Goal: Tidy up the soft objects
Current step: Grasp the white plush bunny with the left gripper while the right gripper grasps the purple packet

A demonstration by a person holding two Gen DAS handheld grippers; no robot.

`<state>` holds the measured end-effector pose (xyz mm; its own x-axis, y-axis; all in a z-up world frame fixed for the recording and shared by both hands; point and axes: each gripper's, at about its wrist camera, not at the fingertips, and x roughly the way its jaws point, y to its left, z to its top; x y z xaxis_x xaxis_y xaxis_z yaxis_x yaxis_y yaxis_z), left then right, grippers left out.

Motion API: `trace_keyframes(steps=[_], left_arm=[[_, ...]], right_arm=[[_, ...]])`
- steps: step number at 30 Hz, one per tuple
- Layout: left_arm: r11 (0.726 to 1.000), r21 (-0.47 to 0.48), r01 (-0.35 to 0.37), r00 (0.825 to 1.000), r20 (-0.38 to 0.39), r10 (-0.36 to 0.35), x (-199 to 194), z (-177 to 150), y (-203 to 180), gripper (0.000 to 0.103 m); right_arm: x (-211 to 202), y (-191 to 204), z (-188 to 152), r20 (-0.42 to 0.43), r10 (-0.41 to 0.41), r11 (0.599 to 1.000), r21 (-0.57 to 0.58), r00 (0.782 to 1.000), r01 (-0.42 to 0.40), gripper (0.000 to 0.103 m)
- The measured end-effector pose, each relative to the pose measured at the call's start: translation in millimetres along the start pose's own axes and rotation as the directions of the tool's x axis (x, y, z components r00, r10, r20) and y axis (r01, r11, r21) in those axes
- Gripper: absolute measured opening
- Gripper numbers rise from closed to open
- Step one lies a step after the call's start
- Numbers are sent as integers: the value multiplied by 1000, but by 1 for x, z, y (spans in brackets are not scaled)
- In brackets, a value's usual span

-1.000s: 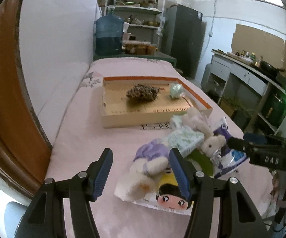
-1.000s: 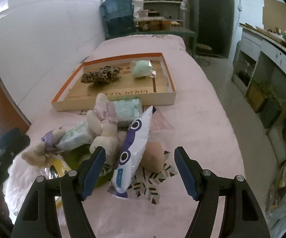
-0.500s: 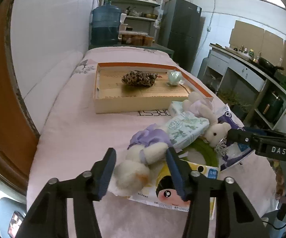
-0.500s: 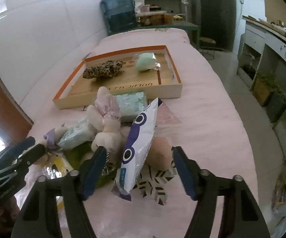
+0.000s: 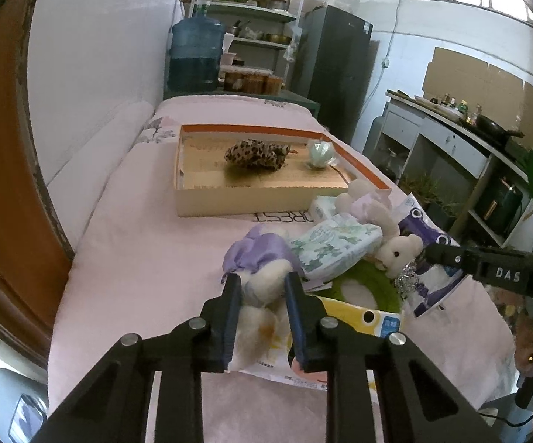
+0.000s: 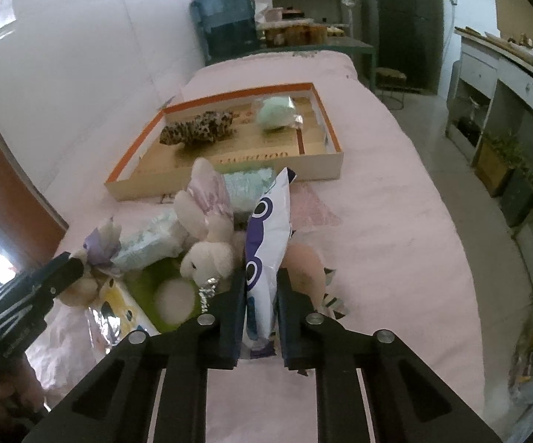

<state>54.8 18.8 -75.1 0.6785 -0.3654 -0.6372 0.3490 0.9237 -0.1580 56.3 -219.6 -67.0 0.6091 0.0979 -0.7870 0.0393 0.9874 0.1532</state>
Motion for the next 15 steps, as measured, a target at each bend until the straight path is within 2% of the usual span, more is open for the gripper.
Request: trace_keyframes(steps=[15], left_arm=[[1000,-7,-10,997,81,10,-23,18,3,24]], right_arm=[[-32,5,16,94,-2,1000,-22,996,5,12]])
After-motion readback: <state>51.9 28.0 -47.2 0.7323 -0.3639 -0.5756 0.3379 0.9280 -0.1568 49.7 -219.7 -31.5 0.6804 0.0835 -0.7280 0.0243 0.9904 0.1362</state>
